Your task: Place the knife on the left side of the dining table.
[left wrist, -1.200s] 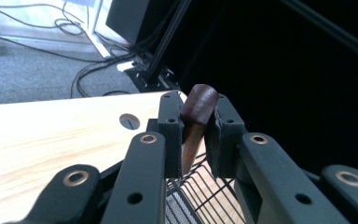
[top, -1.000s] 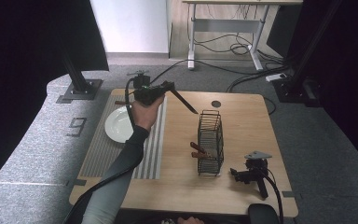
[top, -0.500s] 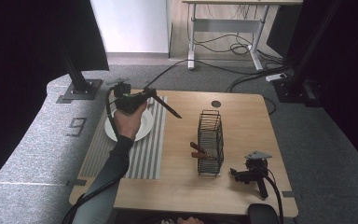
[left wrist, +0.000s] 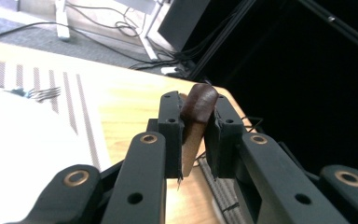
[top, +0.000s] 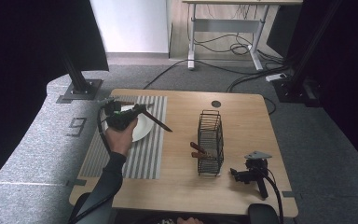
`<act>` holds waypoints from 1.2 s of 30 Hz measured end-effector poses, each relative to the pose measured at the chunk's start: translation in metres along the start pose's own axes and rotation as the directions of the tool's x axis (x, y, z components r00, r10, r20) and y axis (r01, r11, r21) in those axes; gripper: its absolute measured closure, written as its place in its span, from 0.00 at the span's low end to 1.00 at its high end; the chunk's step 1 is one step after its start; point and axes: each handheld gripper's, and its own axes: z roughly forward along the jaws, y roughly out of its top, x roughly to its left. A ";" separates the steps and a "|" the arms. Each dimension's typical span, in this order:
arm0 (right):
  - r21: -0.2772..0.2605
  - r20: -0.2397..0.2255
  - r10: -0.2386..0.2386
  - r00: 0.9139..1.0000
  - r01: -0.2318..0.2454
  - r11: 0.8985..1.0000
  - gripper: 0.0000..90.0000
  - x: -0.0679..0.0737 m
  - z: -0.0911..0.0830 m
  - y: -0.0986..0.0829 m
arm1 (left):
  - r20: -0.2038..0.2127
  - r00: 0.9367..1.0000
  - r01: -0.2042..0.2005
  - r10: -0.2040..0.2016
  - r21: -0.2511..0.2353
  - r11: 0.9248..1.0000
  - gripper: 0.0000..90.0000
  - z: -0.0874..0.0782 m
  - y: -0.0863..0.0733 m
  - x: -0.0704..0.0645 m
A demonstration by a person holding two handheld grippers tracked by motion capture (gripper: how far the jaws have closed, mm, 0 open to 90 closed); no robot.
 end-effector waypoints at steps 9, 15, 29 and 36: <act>0.002 0.000 0.001 1.000 -0.001 1.000 0.00 0.000 0.000 0.000 | -0.044 0.997 0.057 -0.058 -0.021 0.998 0.86 -0.027 -0.022 0.024; 0.002 -0.001 0.001 1.000 -0.001 1.000 0.00 0.000 0.000 0.000 | -0.088 0.991 0.102 -0.105 -0.032 0.994 0.86 -0.044 -0.039 0.044; 0.001 -0.001 0.001 1.000 -0.001 1.000 0.00 0.000 0.000 0.000 | -0.134 0.972 0.186 -0.191 -0.050 0.981 0.86 -0.069 -0.069 0.067; 0.001 -0.001 0.001 1.000 -0.001 1.000 0.00 0.000 0.000 0.000 | -0.141 0.964 0.216 -0.223 -0.067 0.974 0.86 -0.072 -0.079 0.077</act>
